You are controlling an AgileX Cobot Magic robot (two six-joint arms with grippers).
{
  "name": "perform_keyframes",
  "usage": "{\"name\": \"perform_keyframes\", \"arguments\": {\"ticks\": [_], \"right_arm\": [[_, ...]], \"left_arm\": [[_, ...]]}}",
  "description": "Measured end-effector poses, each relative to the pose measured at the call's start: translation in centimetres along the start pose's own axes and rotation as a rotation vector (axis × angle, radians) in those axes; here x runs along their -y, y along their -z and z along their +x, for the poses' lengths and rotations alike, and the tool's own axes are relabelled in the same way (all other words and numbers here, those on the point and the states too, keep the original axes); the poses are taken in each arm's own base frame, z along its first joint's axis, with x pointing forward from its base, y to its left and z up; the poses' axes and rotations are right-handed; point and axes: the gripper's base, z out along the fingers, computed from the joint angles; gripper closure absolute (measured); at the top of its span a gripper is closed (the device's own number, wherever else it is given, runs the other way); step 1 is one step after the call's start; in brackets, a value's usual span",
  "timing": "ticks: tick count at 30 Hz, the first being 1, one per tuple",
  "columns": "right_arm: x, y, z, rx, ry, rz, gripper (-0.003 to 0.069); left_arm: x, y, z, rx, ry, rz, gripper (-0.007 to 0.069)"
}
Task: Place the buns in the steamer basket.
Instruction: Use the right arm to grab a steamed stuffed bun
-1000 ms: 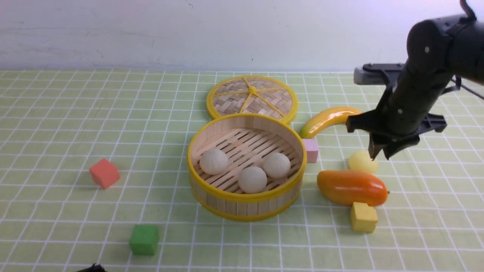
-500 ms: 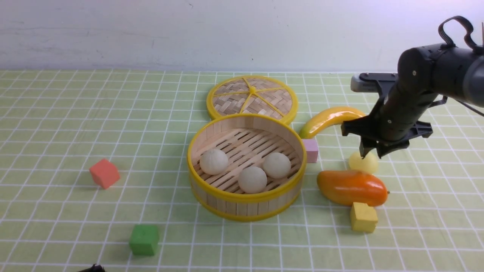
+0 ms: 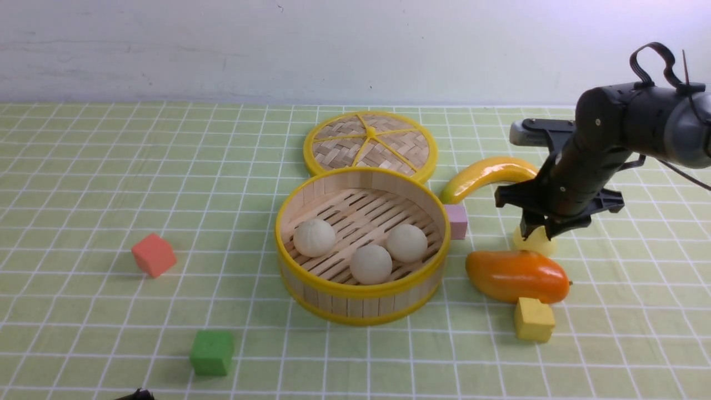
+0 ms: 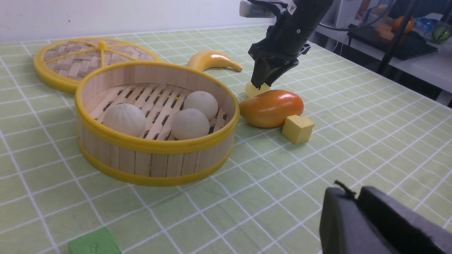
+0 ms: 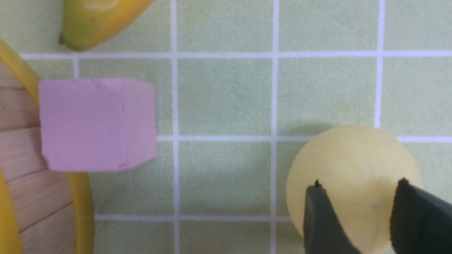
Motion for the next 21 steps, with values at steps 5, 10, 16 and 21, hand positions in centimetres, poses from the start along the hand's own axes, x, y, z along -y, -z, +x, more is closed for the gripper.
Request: {"name": "perform_keyframes", "arguments": {"ticks": [5,10,16,21], "right_arm": [[0.0,0.0,-0.1,0.009,0.000,-0.002,0.0450],[0.0,-0.1,-0.1,0.008,0.002,-0.001,0.0554],[0.1,-0.3,0.0,0.006,0.037,0.007,0.0664],[0.0,1.3,-0.2,0.025,0.070,0.016,0.0670]], "left_arm": [[0.0,0.0,0.0,0.000,0.000,0.000,0.0567],[0.0,0.0,0.0,0.000,0.000,0.000,0.0567],[0.0,0.0,0.0,0.000,0.000,0.000,0.0565],[0.0,0.0,0.0,0.000,0.000,0.000,0.0564]]}}
